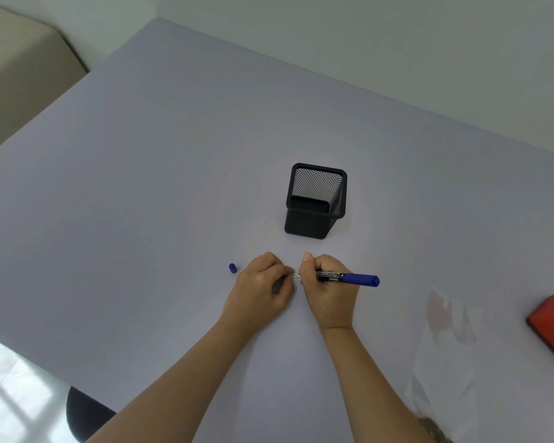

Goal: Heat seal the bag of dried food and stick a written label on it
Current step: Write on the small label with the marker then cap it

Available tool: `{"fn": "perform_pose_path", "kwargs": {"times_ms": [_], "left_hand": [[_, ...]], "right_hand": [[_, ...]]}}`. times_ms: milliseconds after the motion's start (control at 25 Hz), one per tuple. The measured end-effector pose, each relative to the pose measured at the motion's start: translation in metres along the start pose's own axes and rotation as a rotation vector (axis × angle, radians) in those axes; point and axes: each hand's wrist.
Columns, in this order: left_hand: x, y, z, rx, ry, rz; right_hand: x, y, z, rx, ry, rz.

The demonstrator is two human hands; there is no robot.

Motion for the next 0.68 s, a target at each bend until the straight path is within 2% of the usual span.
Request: {"fn": "perform_pose_path", "kwargs": {"times_ms": [680], "left_hand": [[0.0002, -0.0009, -0.0005, -0.008, 0.0, -0.001]], "right_hand": [[-0.0003, -0.0033, 0.0002, -0.023, -0.038, -0.024]]}}
Point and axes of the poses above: each hand's wrist, its own z-axis towards the middle knuckle, its own x-axis out of the palm, y = z × x, and after that the axes turned 3 degrees about z, right-handed
